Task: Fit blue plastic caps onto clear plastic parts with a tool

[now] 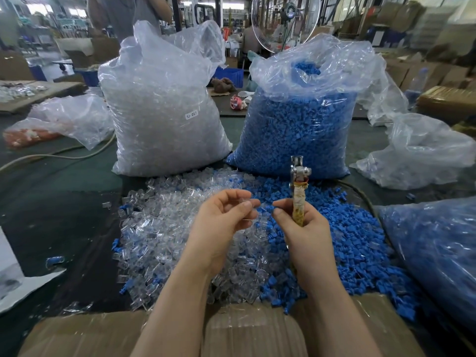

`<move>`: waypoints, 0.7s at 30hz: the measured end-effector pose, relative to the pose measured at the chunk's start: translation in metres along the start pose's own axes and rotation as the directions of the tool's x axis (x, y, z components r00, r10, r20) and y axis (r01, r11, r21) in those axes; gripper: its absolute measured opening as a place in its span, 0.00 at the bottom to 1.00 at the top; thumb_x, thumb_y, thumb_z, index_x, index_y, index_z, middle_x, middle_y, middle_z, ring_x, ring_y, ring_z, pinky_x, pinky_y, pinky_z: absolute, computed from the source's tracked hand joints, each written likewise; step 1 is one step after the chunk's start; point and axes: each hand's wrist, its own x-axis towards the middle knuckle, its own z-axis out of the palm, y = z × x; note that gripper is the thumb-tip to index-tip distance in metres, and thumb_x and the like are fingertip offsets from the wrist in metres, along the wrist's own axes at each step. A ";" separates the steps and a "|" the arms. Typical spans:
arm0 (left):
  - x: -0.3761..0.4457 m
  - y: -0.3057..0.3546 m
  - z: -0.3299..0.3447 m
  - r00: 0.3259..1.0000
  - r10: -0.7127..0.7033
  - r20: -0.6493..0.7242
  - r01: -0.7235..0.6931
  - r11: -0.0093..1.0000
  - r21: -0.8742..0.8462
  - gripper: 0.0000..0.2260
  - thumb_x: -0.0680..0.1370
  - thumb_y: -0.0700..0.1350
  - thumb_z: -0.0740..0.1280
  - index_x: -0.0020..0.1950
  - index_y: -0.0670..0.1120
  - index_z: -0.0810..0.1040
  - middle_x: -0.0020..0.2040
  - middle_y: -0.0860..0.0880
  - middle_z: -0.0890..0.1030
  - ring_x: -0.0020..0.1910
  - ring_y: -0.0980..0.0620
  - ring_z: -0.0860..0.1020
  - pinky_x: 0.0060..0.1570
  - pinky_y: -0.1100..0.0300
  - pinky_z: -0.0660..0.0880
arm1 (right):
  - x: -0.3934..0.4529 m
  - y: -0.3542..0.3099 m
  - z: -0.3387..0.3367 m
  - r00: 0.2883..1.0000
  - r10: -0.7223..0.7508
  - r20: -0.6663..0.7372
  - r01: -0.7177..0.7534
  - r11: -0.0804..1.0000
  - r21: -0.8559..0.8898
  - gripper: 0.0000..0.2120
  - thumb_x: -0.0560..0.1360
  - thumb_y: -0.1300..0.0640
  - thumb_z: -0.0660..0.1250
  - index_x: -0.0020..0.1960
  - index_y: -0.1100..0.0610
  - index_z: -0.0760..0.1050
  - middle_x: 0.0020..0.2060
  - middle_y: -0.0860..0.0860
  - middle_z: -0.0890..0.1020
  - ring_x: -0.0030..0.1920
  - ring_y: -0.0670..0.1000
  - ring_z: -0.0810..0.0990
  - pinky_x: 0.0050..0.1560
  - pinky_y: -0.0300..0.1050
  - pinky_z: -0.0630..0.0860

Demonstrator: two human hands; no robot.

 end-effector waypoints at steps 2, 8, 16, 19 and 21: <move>0.000 -0.001 0.000 1.000 -0.013 -0.009 0.013 1.000 -0.021 0.09 0.74 0.35 0.72 0.53 0.43 0.79 0.44 0.47 0.85 0.39 0.55 0.81 0.41 0.64 0.79 | -0.001 0.000 0.001 1.000 -0.014 0.008 0.015 1.000 -0.015 0.07 0.76 0.62 0.71 0.42 0.51 0.81 0.37 0.52 0.82 0.37 0.44 0.78 0.37 0.30 0.75; 0.000 -0.002 0.001 0.998 0.032 -0.053 -0.029 0.997 0.072 0.09 0.74 0.37 0.73 0.53 0.44 0.81 0.44 0.49 0.87 0.40 0.56 0.83 0.41 0.65 0.79 | -0.001 0.002 0.005 0.999 -0.032 0.028 0.034 0.997 -0.072 0.05 0.76 0.59 0.72 0.42 0.52 0.80 0.36 0.54 0.81 0.34 0.44 0.76 0.35 0.35 0.75; -0.001 -0.003 0.008 0.984 0.098 -0.147 -0.065 0.974 0.217 0.08 0.81 0.43 0.66 0.52 0.52 0.84 0.40 0.60 0.85 0.35 0.65 0.79 0.36 0.72 0.75 | 0.001 0.006 0.006 0.996 -0.087 0.012 0.088 0.991 -0.096 0.06 0.76 0.58 0.71 0.41 0.51 0.78 0.29 0.42 0.79 0.30 0.40 0.73 0.33 0.34 0.73; -0.001 -0.004 0.008 0.975 0.103 -0.198 -0.071 0.984 0.166 0.05 0.78 0.44 0.70 0.50 0.50 0.85 0.33 0.58 0.83 0.30 0.64 0.76 0.34 0.71 0.74 | 0.001 0.008 0.007 0.995 -0.100 0.007 0.100 0.988 -0.118 0.05 0.76 0.57 0.72 0.41 0.51 0.78 0.29 0.42 0.79 0.30 0.39 0.73 0.33 0.32 0.73; -0.001 -0.003 0.008 0.973 0.090 -0.214 -0.066 0.991 0.120 0.03 0.77 0.42 0.72 0.48 0.47 0.86 0.34 0.53 0.84 0.32 0.60 0.79 0.34 0.69 0.75 | 0.000 0.009 0.007 0.994 -0.112 0.001 0.111 0.985 -0.130 0.05 0.75 0.57 0.72 0.41 0.51 0.78 0.30 0.42 0.80 0.30 0.39 0.75 0.33 0.32 0.73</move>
